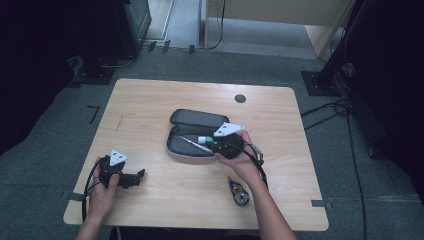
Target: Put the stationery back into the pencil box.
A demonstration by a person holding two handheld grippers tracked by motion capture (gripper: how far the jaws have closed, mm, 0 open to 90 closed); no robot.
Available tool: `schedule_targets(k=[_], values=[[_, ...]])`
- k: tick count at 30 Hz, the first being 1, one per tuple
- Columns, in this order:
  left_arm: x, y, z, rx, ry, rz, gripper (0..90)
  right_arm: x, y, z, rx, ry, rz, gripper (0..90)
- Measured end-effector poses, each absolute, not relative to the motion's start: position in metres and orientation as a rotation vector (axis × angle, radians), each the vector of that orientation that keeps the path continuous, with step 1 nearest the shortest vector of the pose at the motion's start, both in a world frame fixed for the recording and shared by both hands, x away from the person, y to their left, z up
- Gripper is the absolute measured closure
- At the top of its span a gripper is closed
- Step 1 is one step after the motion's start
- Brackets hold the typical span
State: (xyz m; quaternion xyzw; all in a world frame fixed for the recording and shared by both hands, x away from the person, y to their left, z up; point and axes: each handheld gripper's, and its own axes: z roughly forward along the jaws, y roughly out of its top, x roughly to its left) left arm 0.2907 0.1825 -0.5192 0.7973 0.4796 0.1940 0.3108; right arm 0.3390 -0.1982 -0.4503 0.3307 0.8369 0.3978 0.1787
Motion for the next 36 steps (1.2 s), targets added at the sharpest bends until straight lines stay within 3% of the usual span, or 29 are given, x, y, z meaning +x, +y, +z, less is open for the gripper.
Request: schedule_targets(k=[10, 13, 14, 19, 25, 36], values=[[0.291, 0.183, -0.519, 2.108, 1.265, 0.514, 0.0, 0.304, -0.219, -0.441, 1.01, 2.266, 1.175, 52.0], [0.291, 0.183, -0.519, 2.108, 1.265, 0.514, 0.0, 0.295, -0.226, -0.441, 1.05, 2.246, 1.18, 44.4], [0.291, 0.183, -0.519, 2.108, 1.265, 0.514, 0.0, 0.288, -0.23, -0.443, 1.089, 2.222, 1.172, 35.2], [0.291, 0.183, -0.519, 2.108, 1.265, 0.514, 0.0, 0.277, -0.236, -0.448, 1.143, 2.218, 1.144, 15.9], [0.291, 0.183, -0.519, 2.108, 1.264, 0.514, 0.0, 0.265, -0.246, -0.455, 1.203, 2.219, 1.144, 0.0], [0.291, 0.183, -0.519, 2.107, 1.266, 0.514, 0.0, 0.239, -0.257, -0.474, 1.223, 2.234, 1.137, 0.0]])
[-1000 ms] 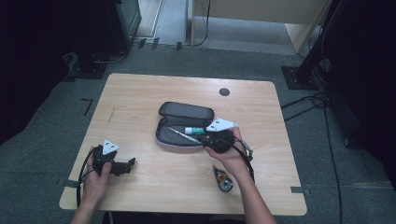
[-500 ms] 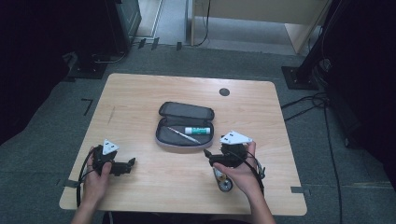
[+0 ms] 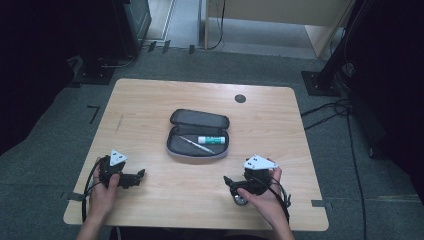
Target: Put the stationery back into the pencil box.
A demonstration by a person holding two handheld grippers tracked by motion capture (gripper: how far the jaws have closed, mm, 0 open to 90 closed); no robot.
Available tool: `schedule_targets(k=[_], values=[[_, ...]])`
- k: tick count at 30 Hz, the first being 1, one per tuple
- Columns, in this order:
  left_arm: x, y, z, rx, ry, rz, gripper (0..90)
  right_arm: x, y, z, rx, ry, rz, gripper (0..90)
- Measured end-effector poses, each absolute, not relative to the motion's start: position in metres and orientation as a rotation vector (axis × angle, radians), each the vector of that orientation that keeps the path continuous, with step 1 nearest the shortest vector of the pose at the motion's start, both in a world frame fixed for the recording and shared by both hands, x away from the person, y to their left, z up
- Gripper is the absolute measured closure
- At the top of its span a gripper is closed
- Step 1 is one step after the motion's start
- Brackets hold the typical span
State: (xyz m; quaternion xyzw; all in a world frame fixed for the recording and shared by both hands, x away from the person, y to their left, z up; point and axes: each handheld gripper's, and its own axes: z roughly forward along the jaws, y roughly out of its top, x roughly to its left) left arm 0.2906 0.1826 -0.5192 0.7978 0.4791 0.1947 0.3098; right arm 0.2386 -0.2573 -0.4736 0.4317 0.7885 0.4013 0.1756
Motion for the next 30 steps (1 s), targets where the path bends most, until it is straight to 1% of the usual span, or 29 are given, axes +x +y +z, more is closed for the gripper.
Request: schedule_targets(k=[12, 18, 21, 23, 28, 30], values=[[0.29, 0.182, -0.519, 2.105, 1.268, 0.515, 0.0, 0.213, -0.268, -0.493, 1.243, 2.251, 1.088, 0.1], [0.29, 0.182, -0.519, 2.106, 1.268, 0.515, 0.0, 0.204, -0.268, -0.505, 1.237, 2.27, 1.064, 7.0], [0.29, 0.182, -0.519, 2.106, 1.268, 0.515, 0.0, 0.2, -0.266, -0.509, 1.215, 2.28, 1.045, 13.4], [0.29, 0.182, -0.519, 2.105, 1.268, 0.515, 0.0, 0.198, -0.264, -0.511, 1.208, 2.288, 1.02, 14.0], [0.29, 0.183, -0.519, 2.105, 1.27, 0.515, 0.0, 0.194, -0.262, -0.517, 1.173, 2.3, 0.961, 19.5], [0.291, 0.183, -0.519, 2.106, 1.273, 0.518, 0.0, 0.191, -0.263, -0.519, 1.174, 2.3, 0.961, 23.0]])
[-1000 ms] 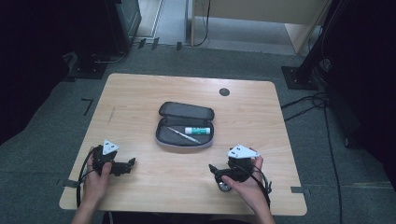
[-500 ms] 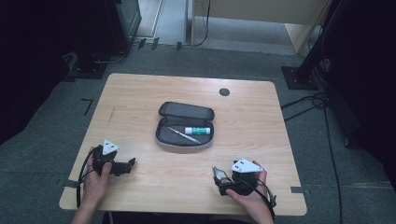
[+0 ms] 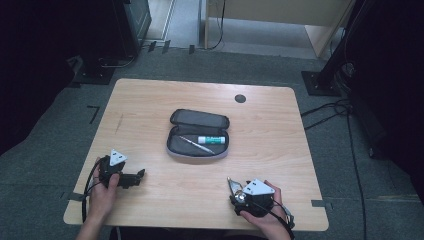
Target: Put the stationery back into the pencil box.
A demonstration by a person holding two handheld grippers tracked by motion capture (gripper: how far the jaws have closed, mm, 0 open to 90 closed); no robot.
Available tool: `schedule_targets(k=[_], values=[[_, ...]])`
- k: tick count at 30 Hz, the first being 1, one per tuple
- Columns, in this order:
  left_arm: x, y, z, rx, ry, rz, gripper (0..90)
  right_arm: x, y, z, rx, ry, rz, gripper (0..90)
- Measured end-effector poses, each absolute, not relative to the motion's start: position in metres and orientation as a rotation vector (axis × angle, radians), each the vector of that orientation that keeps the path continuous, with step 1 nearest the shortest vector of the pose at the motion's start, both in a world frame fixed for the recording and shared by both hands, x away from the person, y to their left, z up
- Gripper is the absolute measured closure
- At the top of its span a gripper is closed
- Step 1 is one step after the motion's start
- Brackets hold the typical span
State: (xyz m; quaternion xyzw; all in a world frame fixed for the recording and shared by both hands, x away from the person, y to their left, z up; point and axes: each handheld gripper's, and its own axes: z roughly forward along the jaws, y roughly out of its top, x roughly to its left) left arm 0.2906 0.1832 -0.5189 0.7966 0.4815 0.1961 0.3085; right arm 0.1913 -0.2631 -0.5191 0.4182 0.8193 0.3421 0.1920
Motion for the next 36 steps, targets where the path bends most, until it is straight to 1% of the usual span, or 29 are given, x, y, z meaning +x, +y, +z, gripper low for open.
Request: schedule_targets(k=[3, 5, 6, 9, 18, 28, 29, 32, 33, 36], values=[[0.291, 0.183, -0.518, 2.102, 1.277, 0.525, 0.0, 0.188, -0.265, -0.52, 1.165, 2.294, 0.984, 28.4], [0.29, 0.184, -0.518, 2.103, 1.275, 0.525, 0.0, 0.187, -0.266, -0.52, 1.165, 2.299, 1.004, 36.1], [0.29, 0.184, -0.517, 2.098, 1.274, 0.523, 0.0, 0.187, -0.267, -0.52, 1.164, 2.302, 1.011, 38.5], [0.29, 0.185, -0.517, 2.086, 1.275, 0.518, 0.0, 0.19, -0.267, -0.521, 1.172, 2.305, 1.034, 40.4], [0.286, 0.181, -0.513, 2.098, 1.247, 0.552, 0.0, 0.203, -0.255, -0.521, 1.154, 2.32, 1.062, 41.1], [0.276, 0.166, -0.506, 2.089, 1.153, 0.519, 0.0, 0.221, -0.226, -0.522, 1.082, 2.36, 1.099, 41.0], [0.275, 0.166, -0.505, 2.085, 1.147, 0.511, 0.0, 0.221, -0.224, -0.522, 1.082, 2.361, 1.104, 40.6], [0.274, 0.164, -0.503, 2.079, 1.137, 0.506, 0.0, 0.219, -0.22, -0.521, 1.087, 2.363, 1.095, 32.7], [0.273, 0.164, -0.503, 2.078, 1.133, 0.507, 0.0, 0.218, -0.22, -0.522, 1.079, 2.366, 1.08, 31.3], [0.272, 0.161, -0.503, 2.083, 1.126, 0.5, 0.0, 0.213, -0.223, -0.522, 1.11, 2.342, 1.067, 31.7]])
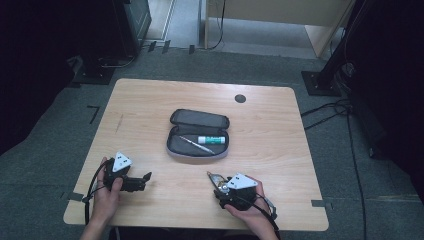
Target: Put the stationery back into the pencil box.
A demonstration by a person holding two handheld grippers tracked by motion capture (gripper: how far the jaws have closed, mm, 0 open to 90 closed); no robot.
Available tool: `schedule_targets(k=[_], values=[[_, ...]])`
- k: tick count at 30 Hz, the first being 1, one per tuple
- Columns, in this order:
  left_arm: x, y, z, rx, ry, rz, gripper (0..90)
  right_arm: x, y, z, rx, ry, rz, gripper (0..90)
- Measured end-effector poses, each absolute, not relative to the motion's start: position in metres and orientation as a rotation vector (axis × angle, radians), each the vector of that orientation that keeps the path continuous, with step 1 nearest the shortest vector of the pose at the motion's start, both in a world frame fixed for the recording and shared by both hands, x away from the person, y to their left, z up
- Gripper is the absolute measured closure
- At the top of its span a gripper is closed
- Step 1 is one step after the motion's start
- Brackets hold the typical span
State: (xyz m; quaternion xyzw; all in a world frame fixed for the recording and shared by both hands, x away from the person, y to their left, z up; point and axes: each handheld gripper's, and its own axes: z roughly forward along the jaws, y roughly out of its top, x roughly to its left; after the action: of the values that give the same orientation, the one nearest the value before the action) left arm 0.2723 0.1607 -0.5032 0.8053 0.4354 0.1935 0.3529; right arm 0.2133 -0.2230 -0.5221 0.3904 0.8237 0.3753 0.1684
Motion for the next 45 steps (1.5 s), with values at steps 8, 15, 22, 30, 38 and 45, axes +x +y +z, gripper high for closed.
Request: schedule_targets(k=[8, 15, 22, 30, 38, 45], values=[[0.269, 0.147, -0.501, 2.082, 1.068, 0.464, 0.0, 0.212, -0.226, -0.523, 1.114, 2.325, 1.096, 41.7], [0.269, 0.14, -0.506, 2.108, 1.038, 0.446, 0.0, 0.213, -0.224, -0.514, 1.088, 2.306, 1.149, 41.8], [0.272, 0.145, -0.511, 2.12, 1.063, 0.442, 0.0, 0.219, -0.224, -0.499, 1.06, 2.288, 1.179, 41.9], [0.274, 0.146, -0.514, 2.129, 1.079, 0.435, 0.0, 0.23, -0.221, -0.475, 1.027, 2.265, 1.222, 41.9], [0.276, 0.146, -0.518, 2.145, 1.116, 0.425, 0.0, 0.247, -0.214, -0.448, 0.987, 2.246, 1.241, 41.9], [0.277, 0.143, -0.52, 2.167, 1.119, 0.451, 0.0, 0.26, -0.207, -0.431, 0.957, 2.234, 1.257, 41.9]])
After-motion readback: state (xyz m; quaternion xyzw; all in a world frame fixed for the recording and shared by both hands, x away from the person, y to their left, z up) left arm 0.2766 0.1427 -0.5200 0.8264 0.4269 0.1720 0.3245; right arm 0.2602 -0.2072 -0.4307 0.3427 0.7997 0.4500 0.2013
